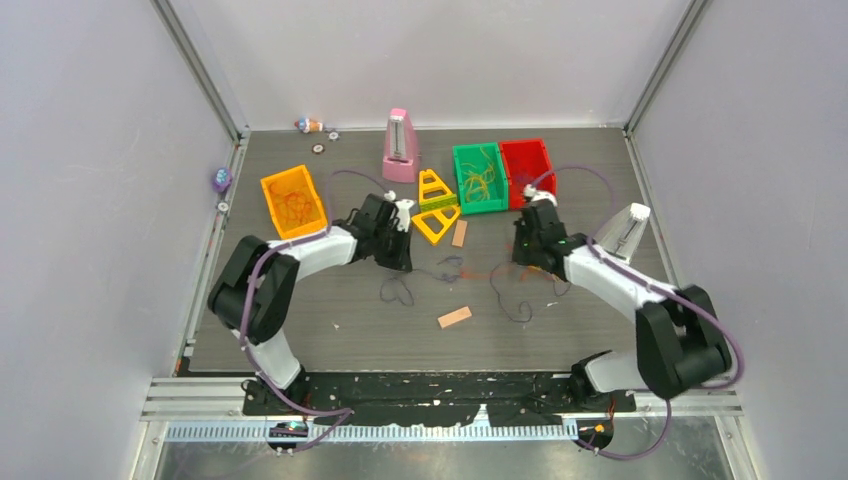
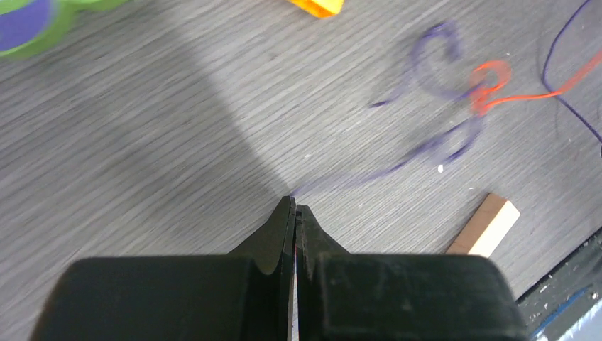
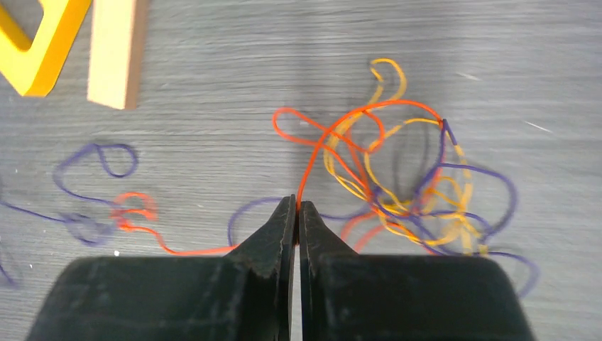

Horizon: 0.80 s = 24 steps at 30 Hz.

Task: Untangle the cables
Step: Untie the cable.

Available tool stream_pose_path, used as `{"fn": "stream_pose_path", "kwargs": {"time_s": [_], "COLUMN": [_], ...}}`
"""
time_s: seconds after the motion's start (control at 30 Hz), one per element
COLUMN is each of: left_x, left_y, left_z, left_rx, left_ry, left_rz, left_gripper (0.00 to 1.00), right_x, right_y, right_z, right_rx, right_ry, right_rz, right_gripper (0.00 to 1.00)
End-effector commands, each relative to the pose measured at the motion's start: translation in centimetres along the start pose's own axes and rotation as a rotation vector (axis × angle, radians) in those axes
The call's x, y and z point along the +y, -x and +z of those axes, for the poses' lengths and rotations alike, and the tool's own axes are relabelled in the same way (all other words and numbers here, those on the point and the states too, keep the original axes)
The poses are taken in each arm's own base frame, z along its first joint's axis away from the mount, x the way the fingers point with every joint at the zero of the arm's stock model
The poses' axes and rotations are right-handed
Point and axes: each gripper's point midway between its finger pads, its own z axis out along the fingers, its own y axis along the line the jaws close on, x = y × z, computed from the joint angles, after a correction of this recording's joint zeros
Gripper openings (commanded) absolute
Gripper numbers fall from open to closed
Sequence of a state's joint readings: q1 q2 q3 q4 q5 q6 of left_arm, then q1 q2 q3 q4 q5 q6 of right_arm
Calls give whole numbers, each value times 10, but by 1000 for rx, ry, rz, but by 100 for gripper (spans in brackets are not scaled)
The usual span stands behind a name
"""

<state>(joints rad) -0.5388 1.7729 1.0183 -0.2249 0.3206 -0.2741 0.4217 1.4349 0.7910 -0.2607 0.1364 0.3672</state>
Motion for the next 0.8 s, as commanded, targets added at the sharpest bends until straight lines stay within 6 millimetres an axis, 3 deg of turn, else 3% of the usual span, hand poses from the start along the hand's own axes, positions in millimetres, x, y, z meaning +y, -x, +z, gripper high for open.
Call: {"fn": "stream_pose_path", "kwargs": {"time_s": [0.0,0.13,0.2,0.23,0.33,0.47,0.53,0.67,0.77], "left_x": [17,49,55,51,14,-43,-65,-101,-115], "left_y": [37,33,29,32,46,59,62,62,64], "left_z": [-31,-39,-38,-37,-39,-49,-52,-51,-48], "left_rx": [-218,-221,-194,-199,-279,-381,-401,-432,-472], "left_ry": [82,254,272,253,64,-96,-124,-175,-158], "left_rz": [-23,-77,-97,-92,-20,198,297,466,556], "left_gripper": [0,0,0,0,3,49,60,67,67], "right_x": [-45,-83,-89,-83,-68,-41,-24,1,10], "right_y": [20,27,33,35,39,42,45,58,74], "right_z": [-28,-52,-63,-66,-67,-68,-74,-98,-117], "right_rx": [-140,-225,-270,-278,-250,-195,-178,-182,-222], "right_ry": [-82,-206,-222,-181,-106,32,121,251,295], "right_rz": [121,184,197,190,159,116,103,91,88], "right_gripper": [5,5,5,5,5,5,5,5,6]}}
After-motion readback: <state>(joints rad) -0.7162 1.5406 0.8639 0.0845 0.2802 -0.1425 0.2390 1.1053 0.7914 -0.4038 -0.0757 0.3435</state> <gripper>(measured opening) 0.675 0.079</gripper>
